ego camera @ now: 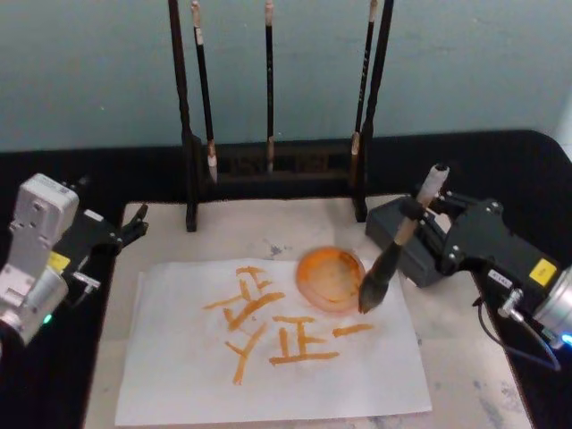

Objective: Pick up the brush from the inkstone, write on the paper, then place the brush back to its original position.

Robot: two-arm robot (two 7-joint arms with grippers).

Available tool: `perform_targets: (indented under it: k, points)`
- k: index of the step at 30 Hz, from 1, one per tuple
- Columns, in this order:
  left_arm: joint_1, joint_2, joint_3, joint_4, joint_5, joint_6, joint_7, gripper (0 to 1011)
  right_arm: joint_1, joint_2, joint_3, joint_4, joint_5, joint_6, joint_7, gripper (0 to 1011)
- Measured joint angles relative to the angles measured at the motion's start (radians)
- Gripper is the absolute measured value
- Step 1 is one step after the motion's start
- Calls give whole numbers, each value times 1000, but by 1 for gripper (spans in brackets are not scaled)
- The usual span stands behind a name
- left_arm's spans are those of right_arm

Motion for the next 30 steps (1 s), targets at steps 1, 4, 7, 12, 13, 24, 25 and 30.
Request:
perform_targets:
  k: [1, 4, 7, 12, 13, 24, 25, 30]
  points:
    - [0, 0, 0, 0, 0, 0, 0, 1010, -6, 2, 3, -4, -2, 0, 1, 174]
    - [0, 0, 0, 0, 0, 0, 0, 1010, -26, 4, 12, -17, -13, -1, 2, 174]
    - [0, 0, 0, 0, 0, 0, 0, 1010, -42, 5, 19, -25, -22, 0, 3, 175]
    - [0, 0, 0, 0, 0, 0, 0, 1010, -54, 0, 26, -29, -32, 7, 6, 174]
    - [0, 0, 0, 0, 0, 0, 0, 1010, -55, -3, 27, -29, -35, 10, 8, 174]
    - [0, 0, 0, 0, 0, 0, 0, 1010, -33, -40, 27, 0, -68, 30, 21, 174]
    - [0, 0, 0, 0, 0, 0, 0, 1010, -31, -43, 27, 2, -70, 32, 22, 174]
    - [0, 0, 0, 0, 0, 0, 0, 1010, -21, -59, 30, 16, -75, 41, 36, 175]
